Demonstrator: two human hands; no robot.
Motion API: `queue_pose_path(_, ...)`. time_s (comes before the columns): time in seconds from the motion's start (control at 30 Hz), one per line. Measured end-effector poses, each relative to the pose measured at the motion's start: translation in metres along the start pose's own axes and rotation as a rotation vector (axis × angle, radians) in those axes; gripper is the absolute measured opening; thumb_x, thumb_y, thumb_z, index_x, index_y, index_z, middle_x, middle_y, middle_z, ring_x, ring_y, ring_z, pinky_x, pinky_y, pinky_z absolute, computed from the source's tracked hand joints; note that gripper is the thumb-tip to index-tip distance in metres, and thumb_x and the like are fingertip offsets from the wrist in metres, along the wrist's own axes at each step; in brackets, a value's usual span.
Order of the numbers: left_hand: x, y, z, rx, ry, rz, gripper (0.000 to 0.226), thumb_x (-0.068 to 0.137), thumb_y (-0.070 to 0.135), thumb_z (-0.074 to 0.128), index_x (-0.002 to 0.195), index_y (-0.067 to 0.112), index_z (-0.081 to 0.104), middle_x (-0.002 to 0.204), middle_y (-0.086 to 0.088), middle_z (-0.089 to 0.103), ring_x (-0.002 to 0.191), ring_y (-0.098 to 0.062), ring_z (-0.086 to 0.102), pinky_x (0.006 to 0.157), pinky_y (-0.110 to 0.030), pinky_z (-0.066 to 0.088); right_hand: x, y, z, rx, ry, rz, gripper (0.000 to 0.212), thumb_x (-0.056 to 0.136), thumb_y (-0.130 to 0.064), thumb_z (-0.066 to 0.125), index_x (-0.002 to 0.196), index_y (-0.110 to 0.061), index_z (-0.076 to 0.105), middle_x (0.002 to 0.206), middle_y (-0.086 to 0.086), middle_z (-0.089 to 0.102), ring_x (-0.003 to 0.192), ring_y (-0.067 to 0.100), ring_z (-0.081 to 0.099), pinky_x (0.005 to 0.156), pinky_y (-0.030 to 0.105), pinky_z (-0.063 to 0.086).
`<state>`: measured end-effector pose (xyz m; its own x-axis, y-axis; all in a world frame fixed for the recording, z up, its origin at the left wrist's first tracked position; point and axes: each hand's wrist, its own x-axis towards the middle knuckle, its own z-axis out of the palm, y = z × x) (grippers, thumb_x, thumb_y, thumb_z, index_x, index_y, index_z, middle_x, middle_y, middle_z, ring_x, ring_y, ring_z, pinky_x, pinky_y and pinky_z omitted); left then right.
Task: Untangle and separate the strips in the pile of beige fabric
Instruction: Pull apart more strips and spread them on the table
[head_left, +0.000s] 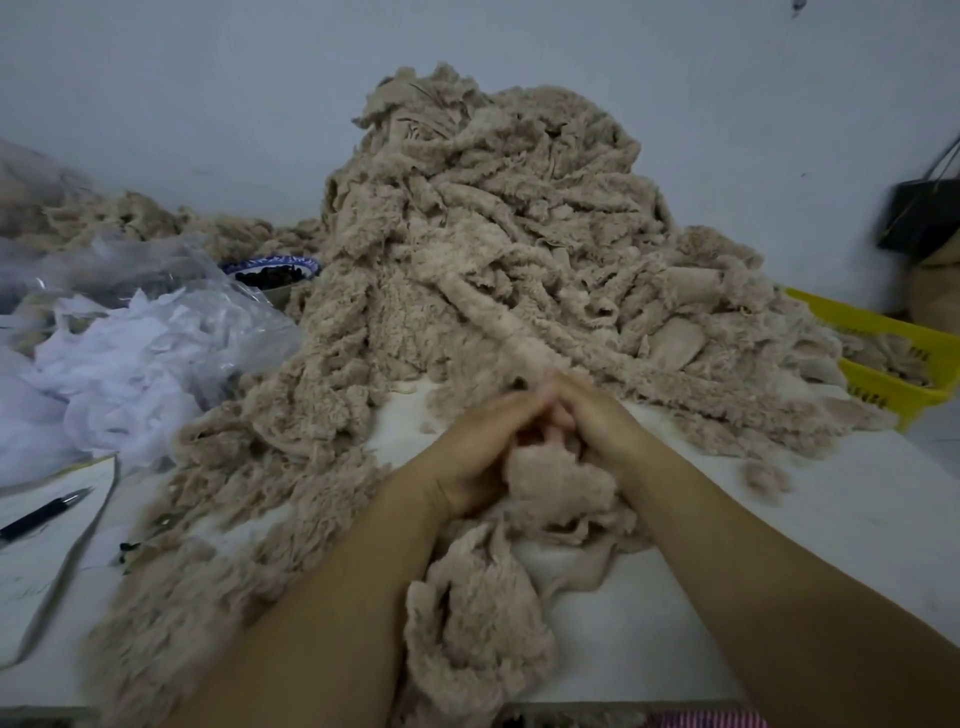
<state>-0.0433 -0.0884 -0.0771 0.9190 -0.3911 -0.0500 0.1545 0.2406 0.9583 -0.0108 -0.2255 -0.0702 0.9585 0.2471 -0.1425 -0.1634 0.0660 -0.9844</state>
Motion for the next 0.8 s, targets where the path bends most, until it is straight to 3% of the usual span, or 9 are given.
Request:
queue_pose_path(0.07,0.010,0.002,-0.007,-0.020,0.296,0.024,0.036,0.099,0.036,0.053,0.078,0.010,0.067,0.067,-0.004,0.058,0.050,-0.010,0.048,0.050,-0.018,0.042,-0.001,0.003,-0.009,0.329,0.034,0.023,0.024,0.107,-0.030,0.041,0.107,-0.012,0.057,0.066,0.004,0.063,0.053,0.016,0.058,0.049,0.024,0.050)
queue_pose_path(0.13,0.017,0.000,-0.011,-0.004,0.413,0.016,0.037,0.099,0.040,0.053,0.085,0.008,0.067,0.073,-0.004,0.066,0.055,-0.009,0.058,0.051,-0.017,0.046,-0.005,0.006,-0.015,0.357,0.006,0.004,0.021,0.106,-0.033,0.043,0.105,-0.015,0.053,0.064,0.000,0.056,0.046,0.009,0.046,0.040,0.020,0.038)
queue_pose_path(0.23,0.020,0.001,-0.009,-0.059,0.318,-0.060,0.051,0.086,0.049,0.063,0.109,0.003,0.069,0.092,-0.004,0.074,0.083,-0.014,0.071,0.071,-0.023,0.056,-0.017,0.009,-0.007,-0.022,0.005,-0.056,0.025,0.102,-0.039,0.050,0.094,-0.017,0.057,0.063,-0.001,0.054,0.045,0.008,0.045,0.041,0.020,0.036)
queue_pose_path(0.3,0.024,0.012,-0.008,-0.222,0.261,-0.109,0.041,0.089,0.041,0.065,0.110,0.006,0.067,0.089,-0.005,0.070,0.080,-0.016,0.067,0.070,-0.026,0.056,-0.028,0.011,0.001,-0.174,0.057,-0.074,0.035,0.100,-0.047,0.050,0.089,-0.016,0.063,0.065,0.000,0.060,0.050,0.008,0.053,0.047,0.020,0.043)
queue_pose_path(0.43,0.056,0.046,0.001,-0.196,0.386,-0.139,0.022,0.099,0.027,0.058,0.111,0.011,0.064,0.089,-0.005,0.066,0.083,-0.019,0.063,0.079,-0.031,0.055,-0.046,0.023,0.017,0.011,0.243,-0.125,0.034,0.102,-0.043,0.044,0.108,-0.025,0.072,0.098,-0.008,0.075,0.089,0.007,0.069,0.080,0.024,0.055)
queue_pose_path(0.53,0.083,0.059,0.030,-0.064,0.439,-0.129,0.030,0.102,0.023,0.053,0.123,0.004,0.062,0.114,-0.015,0.067,0.101,-0.028,0.065,0.088,-0.039,0.055,-0.058,0.036,0.029,0.009,0.302,-0.119,0.034,0.104,-0.035,0.040,0.102,-0.029,0.074,0.092,-0.012,0.076,0.087,0.006,0.071,0.072,0.020,0.057)
queue_pose_path(0.6,0.097,0.055,0.044,-0.072,0.488,-0.061,0.038,0.102,0.023,0.051,0.133,0.003,0.056,0.124,-0.016,0.064,0.105,-0.028,0.063,0.092,-0.038,0.054,-0.057,0.033,0.025,0.113,0.329,-0.078,0.036,0.104,-0.035,0.042,0.101,-0.021,0.075,0.091,-0.003,0.077,0.091,0.019,0.072,0.079,0.032,0.058)
queue_pose_path(0.7,0.101,0.025,0.052,0.130,0.663,0.120,0.028,0.100,0.030,0.048,0.113,0.011,0.063,0.105,-0.006,0.065,0.093,-0.022,0.059,0.078,-0.032,0.051,-0.042,0.016,-0.004,0.409,0.448,0.060,0.036,0.102,-0.035,0.047,0.102,-0.012,0.075,0.094,0.009,0.077,0.092,0.028,0.071,0.078,0.038,0.057)
queue_pose_path(0.8,0.083,-0.007,0.041,0.366,0.735,0.236,0.028,0.103,0.035,0.045,0.077,0.022,0.047,0.072,0.004,0.047,0.065,-0.013,0.045,0.050,-0.021,0.033,-0.023,0.006,-0.028,0.383,0.481,0.146,0.037,0.103,-0.036,0.047,0.105,-0.009,0.072,0.097,0.012,0.077,0.088,0.029,0.073,0.074,0.038,0.060)
